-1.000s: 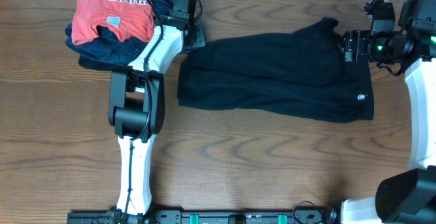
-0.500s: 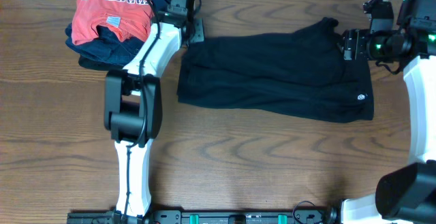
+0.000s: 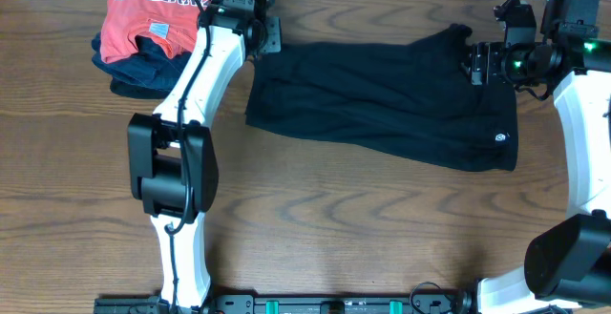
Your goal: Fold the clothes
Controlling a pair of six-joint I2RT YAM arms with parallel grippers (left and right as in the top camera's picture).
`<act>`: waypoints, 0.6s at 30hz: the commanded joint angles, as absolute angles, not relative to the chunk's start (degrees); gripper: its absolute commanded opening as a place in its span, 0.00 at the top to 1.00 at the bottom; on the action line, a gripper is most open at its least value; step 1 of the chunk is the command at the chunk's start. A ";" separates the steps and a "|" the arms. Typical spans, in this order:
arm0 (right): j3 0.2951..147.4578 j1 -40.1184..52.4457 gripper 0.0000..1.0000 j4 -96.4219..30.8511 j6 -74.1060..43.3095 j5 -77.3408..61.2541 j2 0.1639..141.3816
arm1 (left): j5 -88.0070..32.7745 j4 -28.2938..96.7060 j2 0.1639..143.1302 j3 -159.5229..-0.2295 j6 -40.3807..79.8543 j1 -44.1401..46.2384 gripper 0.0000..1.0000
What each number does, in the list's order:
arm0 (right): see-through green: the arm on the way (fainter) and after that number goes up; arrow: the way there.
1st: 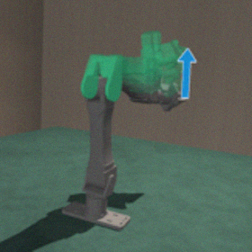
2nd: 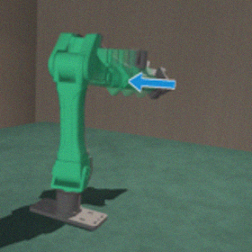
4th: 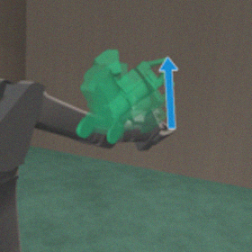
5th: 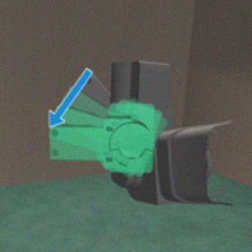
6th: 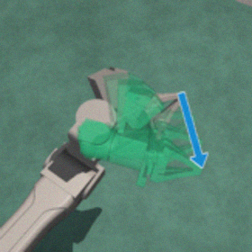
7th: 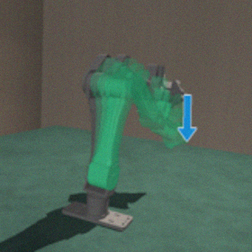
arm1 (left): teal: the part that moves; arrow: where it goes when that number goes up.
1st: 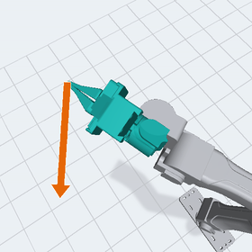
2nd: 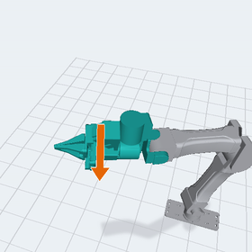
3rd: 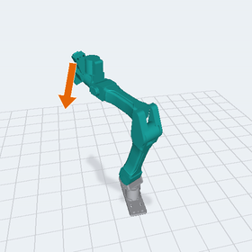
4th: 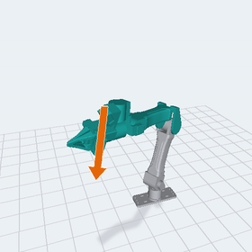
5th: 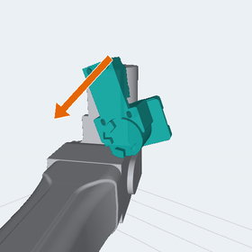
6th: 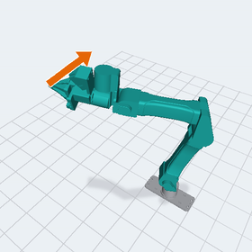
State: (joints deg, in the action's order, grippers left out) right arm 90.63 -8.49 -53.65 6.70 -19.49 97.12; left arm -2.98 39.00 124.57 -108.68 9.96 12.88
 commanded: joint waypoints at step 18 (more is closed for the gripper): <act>90.96 -5.39 0.36 -31.29 -1.10 -18.79 114.59 | -7.49 50.09 122.15 -109.73 7.05 16.08 0.94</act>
State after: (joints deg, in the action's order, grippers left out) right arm 90.63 -6.48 -33.47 2.24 -19.27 111.55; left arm -7.16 50.37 124.29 -108.68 7.99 15.92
